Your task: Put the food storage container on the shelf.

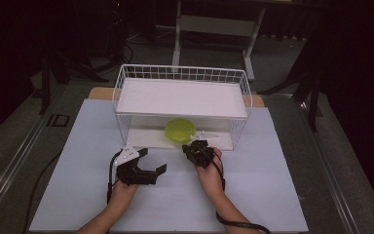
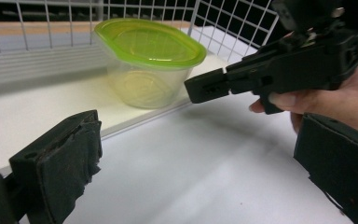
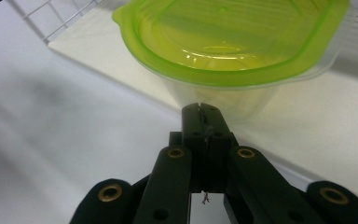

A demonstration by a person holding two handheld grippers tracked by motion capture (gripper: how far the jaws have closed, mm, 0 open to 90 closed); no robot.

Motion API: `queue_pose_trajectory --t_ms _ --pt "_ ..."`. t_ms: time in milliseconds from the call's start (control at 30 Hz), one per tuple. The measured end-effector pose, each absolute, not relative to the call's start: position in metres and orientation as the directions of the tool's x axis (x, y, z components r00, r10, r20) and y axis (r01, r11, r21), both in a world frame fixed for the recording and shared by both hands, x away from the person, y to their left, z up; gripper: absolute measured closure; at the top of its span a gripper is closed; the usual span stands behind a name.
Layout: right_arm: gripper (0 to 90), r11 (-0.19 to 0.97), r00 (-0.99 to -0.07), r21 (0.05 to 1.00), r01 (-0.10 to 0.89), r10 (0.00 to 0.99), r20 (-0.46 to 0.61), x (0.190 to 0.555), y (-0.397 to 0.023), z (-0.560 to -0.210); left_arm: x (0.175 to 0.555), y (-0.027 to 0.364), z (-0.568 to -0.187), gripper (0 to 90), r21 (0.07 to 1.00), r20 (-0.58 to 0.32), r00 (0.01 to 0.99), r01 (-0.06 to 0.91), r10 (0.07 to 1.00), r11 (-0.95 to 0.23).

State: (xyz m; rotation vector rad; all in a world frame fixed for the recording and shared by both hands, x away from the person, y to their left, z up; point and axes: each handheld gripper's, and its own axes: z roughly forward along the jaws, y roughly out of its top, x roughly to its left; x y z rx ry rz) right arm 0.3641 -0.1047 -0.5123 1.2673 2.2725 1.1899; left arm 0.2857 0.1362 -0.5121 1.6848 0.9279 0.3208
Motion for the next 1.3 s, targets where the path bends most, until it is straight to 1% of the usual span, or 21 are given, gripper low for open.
queue_pose_trajectory --t_ms 500,633,767,833,900,967,1033,1067,1133,1200,1300 --pt "89.4 0.257 -0.552 0.759 0.598 0.819 0.158 0.39 -0.091 -0.51 0.286 0.134 -0.514 1.8 0.913 -0.24 0.663 0.403 0.709 -0.068" --pt "88.7 0.268 -0.561 0.761 0.591 0.815 0.149 0.384 -0.091 -0.509 0.287 0.136 -0.512 1.7 0.918 -0.219 0.661 0.389 0.717 -0.078" --pt "85.5 0.285 -0.578 0.76 0.585 0.803 0.144 0.372 -0.095 -0.51 0.287 0.137 -0.509 1.7 0.918 -0.22 0.67 0.388 0.709 -0.082" --pt "82.3 0.293 -0.587 0.762 0.578 0.798 0.138 0.365 -0.098 -0.509 0.286 0.136 -0.507 1.7 0.916 -0.22 0.674 0.391 0.705 -0.088" --pt "79.0 0.288 -0.592 0.767 0.574 0.793 0.145 0.357 -0.102 -0.506 0.286 0.137 -0.503 1.8 0.918 -0.22 0.679 0.386 0.7 -0.086" --pt "72.2 0.286 -0.603 0.775 0.564 0.784 0.15 0.35 -0.105 -0.503 0.285 0.137 -0.499 1.7 0.919 -0.217 0.686 0.384 0.695 -0.092" --pt "70.9 0.293 -0.608 0.778 0.556 0.782 0.139 0.347 -0.106 -0.501 0.284 0.136 -0.495 1.7 0.92 -0.215 0.696 0.379 0.685 -0.095" --pt "61.6 0.29 -0.619 0.794 0.534 0.774 0.134 0.341 -0.109 -0.496 0.283 0.136 -0.493 1.7 0.921 -0.208 0.702 0.376 0.681 -0.106" --pt "53.0 0.284 -0.63 0.803 0.524 0.763 0.142 0.336 -0.111 -0.492 0.281 0.136 -0.49 1.7 0.922 -0.2 0.714 0.368 0.67 -0.118" --pt "40.1 0.283 -0.645 0.816 0.505 0.751 0.139 0.331 -0.112 -0.488 0.279 0.137 -0.487 1.7 0.922 -0.189 0.723 0.364 0.664 -0.134" --pt "27.0 0.292 -0.678 0.831 0.473 0.723 0.132 0.323 -0.113 -0.484 0.275 0.139 -0.483 1.8 0.923 -0.19 0.73 0.361 0.656 -0.135"
